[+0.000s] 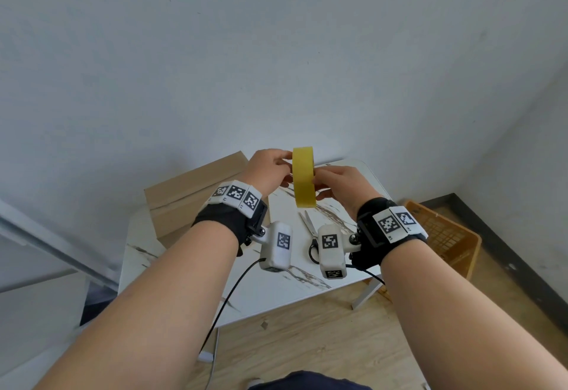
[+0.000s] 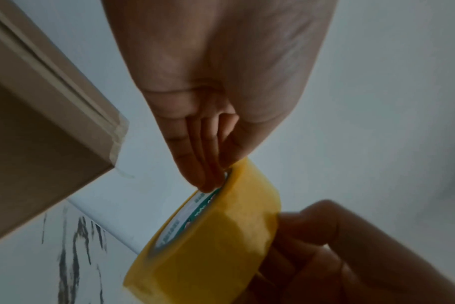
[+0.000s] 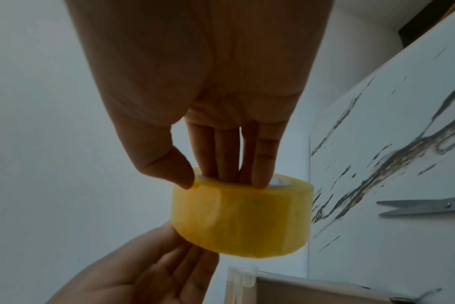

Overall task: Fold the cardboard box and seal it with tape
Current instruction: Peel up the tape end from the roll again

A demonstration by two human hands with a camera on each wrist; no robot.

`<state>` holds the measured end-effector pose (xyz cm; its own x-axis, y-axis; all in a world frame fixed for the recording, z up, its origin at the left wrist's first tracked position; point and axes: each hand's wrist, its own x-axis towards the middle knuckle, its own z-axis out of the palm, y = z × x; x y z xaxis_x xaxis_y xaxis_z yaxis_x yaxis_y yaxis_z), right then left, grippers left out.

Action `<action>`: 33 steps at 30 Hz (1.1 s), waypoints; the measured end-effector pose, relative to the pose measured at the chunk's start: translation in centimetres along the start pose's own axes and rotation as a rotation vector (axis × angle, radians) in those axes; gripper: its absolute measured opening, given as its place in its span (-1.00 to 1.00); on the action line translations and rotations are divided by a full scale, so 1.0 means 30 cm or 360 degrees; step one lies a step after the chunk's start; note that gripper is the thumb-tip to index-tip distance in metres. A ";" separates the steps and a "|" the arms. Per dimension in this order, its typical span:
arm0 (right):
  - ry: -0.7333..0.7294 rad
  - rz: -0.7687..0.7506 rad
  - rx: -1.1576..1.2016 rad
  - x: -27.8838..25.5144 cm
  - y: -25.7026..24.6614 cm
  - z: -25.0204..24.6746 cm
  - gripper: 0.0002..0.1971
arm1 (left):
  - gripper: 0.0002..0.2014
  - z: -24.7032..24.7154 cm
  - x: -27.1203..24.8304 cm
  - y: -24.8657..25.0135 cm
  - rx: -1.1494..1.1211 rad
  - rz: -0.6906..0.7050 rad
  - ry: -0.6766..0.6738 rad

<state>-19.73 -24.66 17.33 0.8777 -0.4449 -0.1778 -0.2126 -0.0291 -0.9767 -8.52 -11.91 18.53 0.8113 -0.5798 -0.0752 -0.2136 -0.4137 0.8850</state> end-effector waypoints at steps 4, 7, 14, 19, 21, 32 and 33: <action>0.0011 -0.0008 -0.0051 0.005 0.010 0.011 -0.77 | -0.70 -0.014 0.011 -0.009 -0.0507 -0.0188 -0.0048; -0.0010 -0.0006 -0.0034 0.006 0.009 0.014 -0.76 | -0.71 -0.023 0.017 -0.020 -0.0700 -0.0285 -0.0090; 0.0040 0.0009 -0.0082 0.005 -0.004 0.045 -0.82 | -0.75 -0.034 0.016 -0.035 -0.0703 -0.0263 -0.0193; 0.0226 0.0032 -0.0204 0.011 -0.018 0.059 -0.81 | -0.74 -0.020 0.015 -0.029 -0.0663 -0.0263 -0.0194; 0.0284 0.0025 -0.0263 0.013 -0.019 0.062 -0.76 | -0.74 -0.017 0.016 -0.022 -0.0625 -0.0252 -0.0192; 0.0291 0.0060 0.0008 -0.009 -0.013 0.063 -0.81 | -0.72 -0.026 0.011 -0.011 -0.0665 -0.0271 -0.0186; 0.0292 0.0062 0.0035 -0.006 -0.012 0.065 -0.82 | -0.71 -0.027 0.011 -0.009 -0.0679 -0.0283 -0.0181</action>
<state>-18.98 -22.84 17.47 0.7755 -0.6013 -0.1924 -0.2336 0.0098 -0.9723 -7.77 -11.42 18.65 0.7453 -0.6092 -0.2712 0.1848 -0.2020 0.9618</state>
